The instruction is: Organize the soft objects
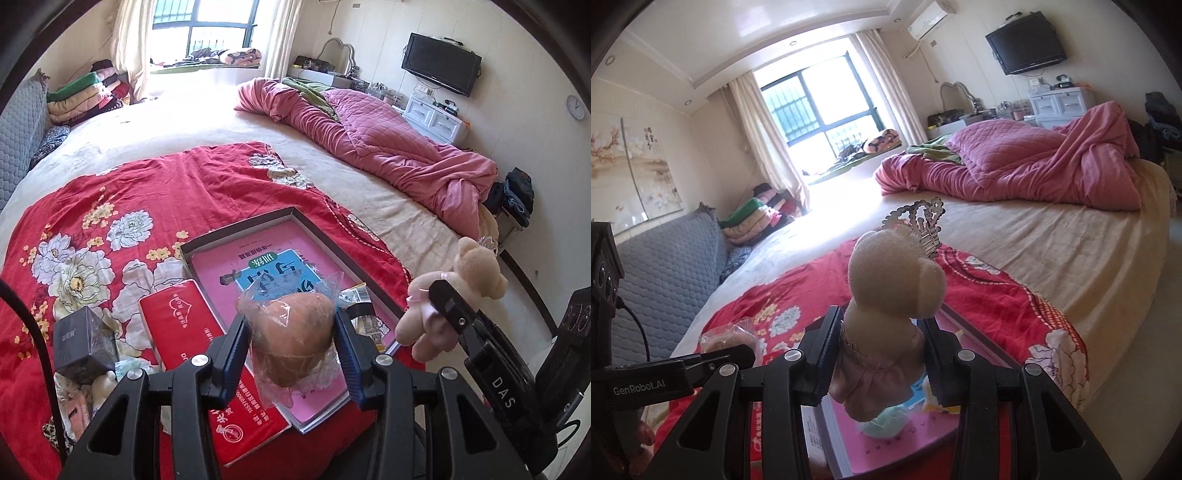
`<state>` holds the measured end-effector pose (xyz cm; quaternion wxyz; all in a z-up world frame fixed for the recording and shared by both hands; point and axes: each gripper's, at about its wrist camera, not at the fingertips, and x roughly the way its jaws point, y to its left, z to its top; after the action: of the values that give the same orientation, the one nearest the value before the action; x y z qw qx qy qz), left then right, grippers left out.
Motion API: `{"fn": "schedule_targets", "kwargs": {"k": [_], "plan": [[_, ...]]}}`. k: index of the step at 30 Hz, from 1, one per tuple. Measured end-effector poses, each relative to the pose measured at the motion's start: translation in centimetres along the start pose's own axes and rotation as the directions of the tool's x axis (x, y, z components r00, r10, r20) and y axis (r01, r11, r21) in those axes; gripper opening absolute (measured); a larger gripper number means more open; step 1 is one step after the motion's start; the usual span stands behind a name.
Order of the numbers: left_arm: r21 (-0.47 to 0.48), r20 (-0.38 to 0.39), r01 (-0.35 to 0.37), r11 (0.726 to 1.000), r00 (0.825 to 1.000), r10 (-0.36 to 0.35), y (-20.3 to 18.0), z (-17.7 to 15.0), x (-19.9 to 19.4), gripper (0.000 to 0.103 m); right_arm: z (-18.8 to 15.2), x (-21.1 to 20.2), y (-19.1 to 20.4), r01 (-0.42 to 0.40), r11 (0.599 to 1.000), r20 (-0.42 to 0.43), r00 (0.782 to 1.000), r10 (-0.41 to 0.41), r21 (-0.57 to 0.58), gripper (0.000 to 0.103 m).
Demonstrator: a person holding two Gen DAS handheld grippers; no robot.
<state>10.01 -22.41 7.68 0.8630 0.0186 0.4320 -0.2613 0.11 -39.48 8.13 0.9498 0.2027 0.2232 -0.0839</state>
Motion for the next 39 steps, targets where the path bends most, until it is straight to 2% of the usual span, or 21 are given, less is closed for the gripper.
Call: {"fn": "schedule_targets", "kwargs": {"k": [12, 17, 21, 26, 30, 39], "plan": [[0.017, -0.104, -0.024, 1.000, 0.994, 0.026, -0.8, 1.0, 6.7, 0.046, -1.6, 2.6, -2.4, 0.076, 0.997, -0.114, 0.991, -0.076, -0.004, 0.043], [0.027, -0.164, -0.043, 0.999, 0.985, 0.047, -0.9, 1.0, 9.7, 0.046, -2.3, 3.6, -2.4, 0.085, 0.996, -0.155, 0.984, -0.088, -0.027, 0.043], [0.021, -0.209, -0.029, 0.999, 0.977, 0.033, -0.7, 0.7, 11.8, 0.046, -2.7, 4.4, -2.9, 0.099, 0.994, -0.177, 0.979, -0.105, -0.041, 0.043], [0.032, -0.235, -0.037, 0.999, 0.971, 0.044, -0.7, 0.7, 13.2, 0.046, -3.3, 5.3, -2.8, 0.106, 0.992, -0.203, 0.972, -0.117, -0.063, 0.043], [0.046, -0.257, -0.045, 0.998, 0.965, 0.056, -0.7, 0.8, 14.2, 0.046, -3.8, 6.2, -2.5, 0.096, 0.992, -0.229, 0.967, -0.112, -0.080, 0.043], [0.058, -0.289, -0.062, 0.996, 0.954, 0.076, -0.3, 0.9, 15.7, 0.046, -5.0, 8.3, -1.0, 0.010, 0.993, -0.288, 0.957, -0.043, -0.117, 0.043]]}}
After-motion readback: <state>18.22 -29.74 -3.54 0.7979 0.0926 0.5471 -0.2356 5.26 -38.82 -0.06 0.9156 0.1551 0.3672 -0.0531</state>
